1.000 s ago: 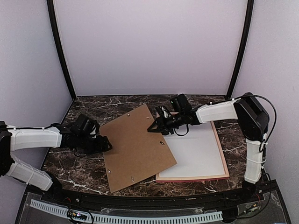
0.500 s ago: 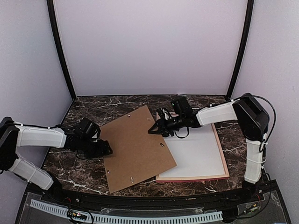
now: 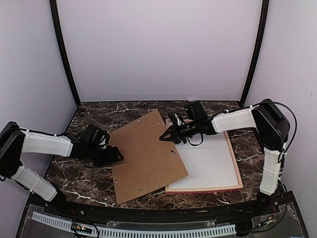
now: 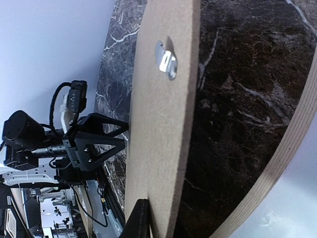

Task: Put the photo into the frame
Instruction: Pick up the backboard from the center of the board, then move the frame body to the center of the board.

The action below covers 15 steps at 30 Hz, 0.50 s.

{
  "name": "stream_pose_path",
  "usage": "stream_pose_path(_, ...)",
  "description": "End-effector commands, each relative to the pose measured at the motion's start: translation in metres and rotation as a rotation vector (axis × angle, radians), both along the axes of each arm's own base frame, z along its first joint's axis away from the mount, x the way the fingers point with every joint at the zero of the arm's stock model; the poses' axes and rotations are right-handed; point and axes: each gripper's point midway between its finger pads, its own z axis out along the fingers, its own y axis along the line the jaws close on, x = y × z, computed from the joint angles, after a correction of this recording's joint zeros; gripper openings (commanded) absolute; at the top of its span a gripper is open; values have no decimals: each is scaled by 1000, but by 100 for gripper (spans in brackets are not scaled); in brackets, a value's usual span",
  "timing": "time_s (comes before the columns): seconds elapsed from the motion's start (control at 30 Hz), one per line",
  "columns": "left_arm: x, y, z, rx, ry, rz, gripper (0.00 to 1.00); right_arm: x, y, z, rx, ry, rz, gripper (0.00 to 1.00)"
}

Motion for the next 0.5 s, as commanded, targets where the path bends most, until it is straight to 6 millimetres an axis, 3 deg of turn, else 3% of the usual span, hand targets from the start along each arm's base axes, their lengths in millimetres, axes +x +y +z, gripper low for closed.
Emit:
stream_pose_path(0.0,-7,-11,-9,-47,35,-49,78,-7,-5,10,-1,-63,7,6)
stream_pose_path(0.03,-5,-12,-8,-45,27,-56,78,-8,-7,11,2,-65,7,1)
stream_pose_path(0.2,9,-11,15,-17,-52,-71,78,-11,-16,25,33,-82,1,0)
stream_pose_path(0.47,28,-11,70,-6,-210,-79,80,2,-56,84,149,-141,-64,0)
